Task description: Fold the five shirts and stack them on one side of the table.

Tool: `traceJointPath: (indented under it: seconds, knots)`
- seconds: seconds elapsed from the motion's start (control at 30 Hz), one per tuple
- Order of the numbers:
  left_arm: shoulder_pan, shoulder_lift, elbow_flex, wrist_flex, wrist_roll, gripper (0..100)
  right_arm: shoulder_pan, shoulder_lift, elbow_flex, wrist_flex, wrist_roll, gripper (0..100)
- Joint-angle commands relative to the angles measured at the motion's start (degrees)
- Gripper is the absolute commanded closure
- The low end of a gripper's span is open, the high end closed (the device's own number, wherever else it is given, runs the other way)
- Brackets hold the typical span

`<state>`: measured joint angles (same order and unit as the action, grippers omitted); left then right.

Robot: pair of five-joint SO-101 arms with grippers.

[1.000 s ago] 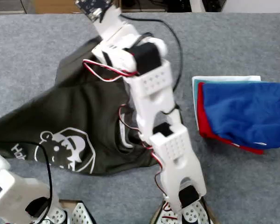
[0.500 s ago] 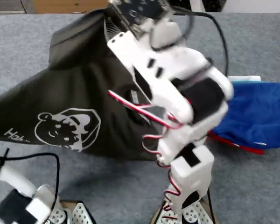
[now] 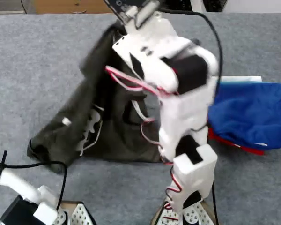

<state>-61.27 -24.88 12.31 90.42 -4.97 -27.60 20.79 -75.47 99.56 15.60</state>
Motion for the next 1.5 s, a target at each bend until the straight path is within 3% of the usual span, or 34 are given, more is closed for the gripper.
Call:
traceJointPath:
  seconds: [0.0, 0.13, 0.3, 0.47, 0.77, 0.93, 1.27, 1.47]
  knots:
    - [-1.05, -1.27, 1.05, -4.31, 3.25, 75, 3.74, 4.18, 7.25, -2.55, 0.88, 99.6]
    - [1.23, -1.19, 3.16, -6.68, 7.38, 75, 6.9, 12.79, 12.62, -8.35, 0.88, 99.6]
    - [9.85, 2.95, 4.13, -6.77, 8.88, 75, 9.63, 24.75, 13.23, -17.05, 0.88, 99.6]
    - [22.95, 9.71, 3.69, -6.77, -0.79, 77, 10.86, 36.26, 12.7, -25.93, 0.44, 99.6]
    - [33.67, 22.2, -1.93, -3.87, 1.67, 80, 15.52, 45.05, 4.09, -29.8, 0.53, 99.6]
    - [41.67, 23.25, -3.52, 0.26, -3.52, 80, 15.87, 47.78, -0.57, -27.52, 0.88, 99.6]
    - [41.58, 22.46, 9.49, -6.68, -4.22, 84, 15.52, 51.65, -7.6, -26.02, 0.88, 99.6]
    - [40.97, 21.05, 10.9, -7.21, -2.37, 85, 15.25, 52.35, -8.84, -26.02, 0.88, 99.6]
